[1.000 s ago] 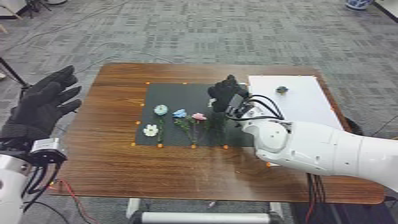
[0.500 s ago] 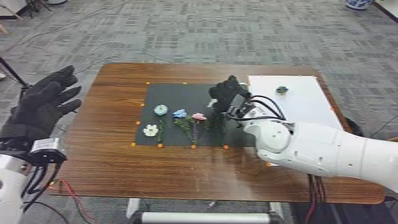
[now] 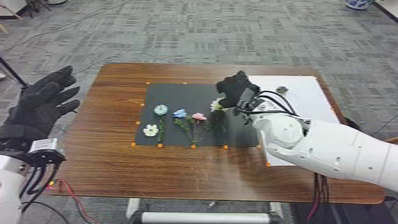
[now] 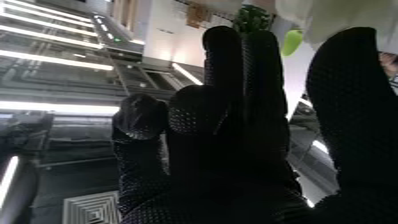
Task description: Arrange flowers
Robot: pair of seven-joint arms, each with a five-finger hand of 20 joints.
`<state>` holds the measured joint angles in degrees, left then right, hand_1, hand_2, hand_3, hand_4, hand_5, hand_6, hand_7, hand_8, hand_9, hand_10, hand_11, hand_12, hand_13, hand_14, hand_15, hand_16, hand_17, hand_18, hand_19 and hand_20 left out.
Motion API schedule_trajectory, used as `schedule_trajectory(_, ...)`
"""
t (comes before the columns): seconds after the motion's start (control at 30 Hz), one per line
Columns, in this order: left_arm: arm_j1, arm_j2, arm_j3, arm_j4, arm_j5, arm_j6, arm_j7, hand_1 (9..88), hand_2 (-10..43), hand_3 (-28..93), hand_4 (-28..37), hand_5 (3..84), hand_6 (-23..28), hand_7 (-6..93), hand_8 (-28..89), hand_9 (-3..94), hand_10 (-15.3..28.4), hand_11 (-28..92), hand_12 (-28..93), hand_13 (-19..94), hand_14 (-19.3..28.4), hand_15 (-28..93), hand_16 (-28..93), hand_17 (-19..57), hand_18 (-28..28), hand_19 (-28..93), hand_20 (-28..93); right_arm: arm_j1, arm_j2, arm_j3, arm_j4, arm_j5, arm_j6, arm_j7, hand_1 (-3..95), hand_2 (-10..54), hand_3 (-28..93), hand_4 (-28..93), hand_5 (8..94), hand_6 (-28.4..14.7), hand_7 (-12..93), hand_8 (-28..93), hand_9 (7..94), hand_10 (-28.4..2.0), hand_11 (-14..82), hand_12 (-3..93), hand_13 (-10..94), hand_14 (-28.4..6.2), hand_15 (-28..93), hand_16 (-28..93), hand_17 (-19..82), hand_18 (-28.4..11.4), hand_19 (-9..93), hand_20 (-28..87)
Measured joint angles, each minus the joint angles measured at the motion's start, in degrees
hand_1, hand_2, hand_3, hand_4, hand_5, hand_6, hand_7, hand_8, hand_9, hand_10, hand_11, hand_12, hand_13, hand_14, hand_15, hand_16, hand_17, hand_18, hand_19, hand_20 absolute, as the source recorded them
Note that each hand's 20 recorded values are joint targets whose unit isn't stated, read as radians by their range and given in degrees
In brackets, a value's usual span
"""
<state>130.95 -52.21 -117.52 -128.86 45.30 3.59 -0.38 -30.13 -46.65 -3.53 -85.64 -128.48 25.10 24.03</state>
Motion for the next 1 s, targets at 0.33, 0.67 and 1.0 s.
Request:
schedule_trajectory(0.33, 0.5, -0.13, -0.51, -0.1, 0.0, 0.03, 0.02, 24.4, -4.4, 70, -28.0, 21.8, 1.3, 15.7, -7, 16.4, 9.4, 15, 20, 6, 12.8, 35, -3, -13.7, 19.7, 38, 9, -7.0, 5.6, 11.7, -5.8, 8.5, 2.5, -8.3, 26.2, -9.5, 84, -28, 56.6, 1.2, 37, -18, 60.4, -8.9, 34.7, 25.5, 62, -7.5, 85, 28, 34, -20.4, 90, 58)
schedule_trajectory(0.67, 0.4, -0.17, -0.3, -0.1, 0.0, 0.05, 0.04, 24.5, -4.3, 70, -28.0, 21.7, 1.2, 15.9, -7, 16.3, 9.4, 14, 20, 6, 12.7, 34, -3, -13.7, 19.7, 38, 9, -9.6, 4.5, 17.7, -4.4, -4.6, -8.9, 14.1, 27.2, -9.5, 91, -28, 33.5, -8.8, 21, -11, 33.5, -16.0, 23.5, 22.7, 49, -10.6, 86, 23, 30, -20.4, 88, 55)
schedule_trajectory(1.0, 0.6, -0.64, -0.41, -0.24, 0.0, 0.09, 0.08, 24.5, -4.3, 70, -27.9, 21.8, 1.3, 15.8, -8, 16.4, 9.5, 15, 20, 6, 12.8, 35, -3, -13.7, 19.7, 38, 9, -13.2, 4.9, 27.2, 1.8, 6.0, -23.3, 13.0, 45.9, -9.5, 83, -28, 33.8, -6.9, 19, -11, 40.0, -9.5, 16.1, 13.0, 59, -5.4, 84, 26, 33, -18.8, 88, 50)
